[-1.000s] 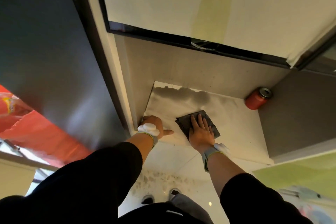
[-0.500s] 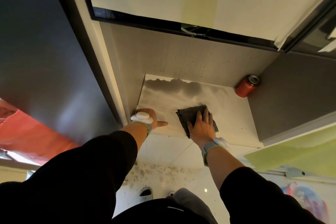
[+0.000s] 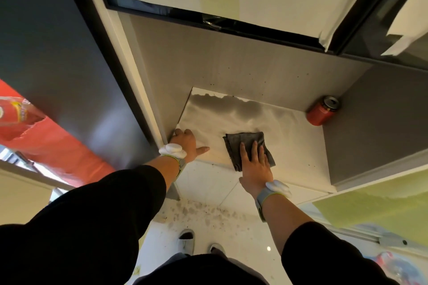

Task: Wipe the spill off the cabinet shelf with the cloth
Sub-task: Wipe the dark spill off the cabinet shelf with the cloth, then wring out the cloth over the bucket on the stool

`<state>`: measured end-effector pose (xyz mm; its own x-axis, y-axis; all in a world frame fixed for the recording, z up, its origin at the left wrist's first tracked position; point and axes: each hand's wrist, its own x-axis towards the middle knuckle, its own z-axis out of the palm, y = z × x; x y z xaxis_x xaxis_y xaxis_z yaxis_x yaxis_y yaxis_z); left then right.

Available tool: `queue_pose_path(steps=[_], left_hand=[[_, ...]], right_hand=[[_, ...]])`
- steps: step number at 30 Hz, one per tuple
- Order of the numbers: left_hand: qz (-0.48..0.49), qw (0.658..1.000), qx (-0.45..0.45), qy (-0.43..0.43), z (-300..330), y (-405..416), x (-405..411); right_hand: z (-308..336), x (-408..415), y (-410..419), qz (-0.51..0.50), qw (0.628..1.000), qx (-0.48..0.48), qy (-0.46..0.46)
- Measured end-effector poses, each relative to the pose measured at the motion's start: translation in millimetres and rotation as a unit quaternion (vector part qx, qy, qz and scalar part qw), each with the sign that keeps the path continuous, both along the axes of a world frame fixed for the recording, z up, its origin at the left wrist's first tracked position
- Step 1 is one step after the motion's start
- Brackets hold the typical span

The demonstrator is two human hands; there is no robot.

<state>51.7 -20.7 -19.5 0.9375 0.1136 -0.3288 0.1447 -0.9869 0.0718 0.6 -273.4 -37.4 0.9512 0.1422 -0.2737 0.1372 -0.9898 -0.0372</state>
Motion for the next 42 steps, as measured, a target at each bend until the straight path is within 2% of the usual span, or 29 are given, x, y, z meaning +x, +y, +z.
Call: queue_pose_path(steps=[3,7,11,16,18,20,22,24,27,31,34,36,39,42], left_hand=[[0.009,0.998,-0.029,-0.06,-2.9,-3.9,-24.6],[0.112,0.977,-0.147,-0.11,-10.3,-13.6,-68.3],[0.209,0.948,-0.226,-0.085,-18.6,-10.0,-115.9],[0.313,0.91,-0.267,-0.052,-34.7,12.4,-171.7],[0.363,0.879,-0.305,-0.043,-37.2,26.7,-195.0],[0.411,0.842,-0.346,-0.047,-42.9,44.8,-220.0],[0.455,0.812,-0.362,-0.051,-47.2,61.5,-243.8],[0.522,0.755,-0.388,-0.088,-39.0,80.4,-266.6],[0.55,0.714,-0.41,-0.138,-22.0,98.4,-286.1],[0.568,0.664,-0.467,-0.137,-14.9,138.8,-318.7],[0.609,0.555,-0.553,-0.125,-21.5,166.7,-338.8],[0.627,0.504,-0.589,-0.081,-38.9,198.3,-355.7],[0.616,0.478,-0.625,-0.017,-56.1,226.5,-372.2],[0.6,0.465,-0.649,0.046,-74.6,264.8,-377.0]], right_hand=[[-0.8,-8.9,11.9,0.026,0.998,0.049,-0.025],[1.6,-14.2,30.8,0.059,0.992,0.108,-0.026],[10.7,-13.8,45.5,0.044,0.989,0.139,-0.009],[12.6,-37.4,96.5,0.082,0.976,0.2,0.003],[13.8,-51.6,126.3,0.101,0.961,0.256,0.024],[17.6,-66.2,154.9,0.085,0.933,0.339,0.089],[24.0,-80.1,177.7,0.034,0.885,0.425,0.186],[31.5,-95.3,202.1,0.023,0.843,0.466,0.268],[31.3,-103.7,223.2,0.003,0.802,0.482,0.353],[28.7,-123.3,263.2,-0.066,0.743,0.472,0.469],[19.0,-139.9,293.9,-0.096,0.724,0.448,0.515],[8.7,-157.8,323.1,-0.129,0.707,0.441,0.538],[-3.7,-168.9,345.8,-0.173,0.677,0.449,0.557],[-22.3,-175.6,378.3,-0.225,0.672,0.44,0.551]])
